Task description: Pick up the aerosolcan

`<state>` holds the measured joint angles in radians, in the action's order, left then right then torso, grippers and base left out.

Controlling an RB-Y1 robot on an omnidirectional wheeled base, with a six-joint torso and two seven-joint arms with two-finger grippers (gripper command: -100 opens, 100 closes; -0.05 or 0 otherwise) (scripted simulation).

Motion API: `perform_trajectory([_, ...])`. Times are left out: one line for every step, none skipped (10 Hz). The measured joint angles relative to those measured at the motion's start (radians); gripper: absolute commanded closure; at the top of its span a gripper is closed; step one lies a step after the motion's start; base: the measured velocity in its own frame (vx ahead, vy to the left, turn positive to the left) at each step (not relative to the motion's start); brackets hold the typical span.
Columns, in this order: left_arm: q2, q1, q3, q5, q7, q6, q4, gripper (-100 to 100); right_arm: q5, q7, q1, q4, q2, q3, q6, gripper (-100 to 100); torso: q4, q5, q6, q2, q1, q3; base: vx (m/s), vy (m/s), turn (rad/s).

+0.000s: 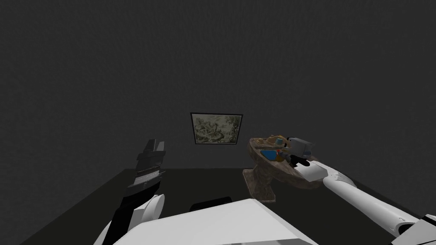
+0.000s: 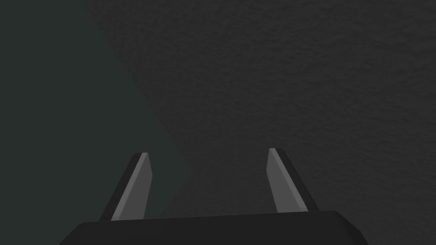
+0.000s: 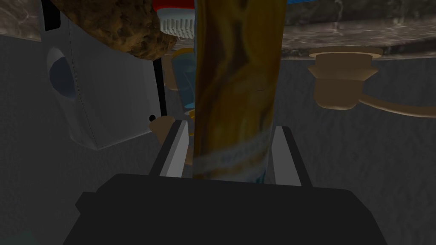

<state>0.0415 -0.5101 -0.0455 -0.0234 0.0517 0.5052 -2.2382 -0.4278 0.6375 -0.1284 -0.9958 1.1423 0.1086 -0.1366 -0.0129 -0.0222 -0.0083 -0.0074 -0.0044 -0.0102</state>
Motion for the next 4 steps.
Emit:
perform_trajectory([0.000, 0.000, 0.000, 0.000, 0.000, 0.000, 0.000, 0, 0.006, 0.001, -0.006, -0.009, -0.003, -0.018, -0.006, 100, 0.000, 0.000, 0.000, -0.001, 0.000, -0.001, -0.041, -0.005, 0.211])
perform_trajectory([0.000, 0.000, 0.000, 0.000, 0.000, 0.000, 0.000, 0, 0.012, 0.007, -0.036, -0.025, -0.007, -0.045, -0.021, 100, 0.000, -0.001, -0.002, 0.000, 0.000, 0.000, -0.061, -0.009, 0.149])
perform_trajectory([0.000, 0.000, 0.000, 0.000, 0.000, 0.000, 0.000, 0, 0.020, 0.011, -0.063, -0.048, -0.012, -0.083, -0.040, 100, 0.000, 0.000, -0.001, 0.001, 0.000, 0.000, -0.024, -0.006, 0.014])
perform_trajectory([0.000, 0.000, 0.000, 0.000, 0.000, 0.000, 0.000, 0, 0.021, 0.012, -0.065, -0.051, -0.012, -0.088, -0.044, 0, 0.000, 0.000, 0.000, 0.000, 0.001, 0.000, 0.000, 0.000, 0.000])
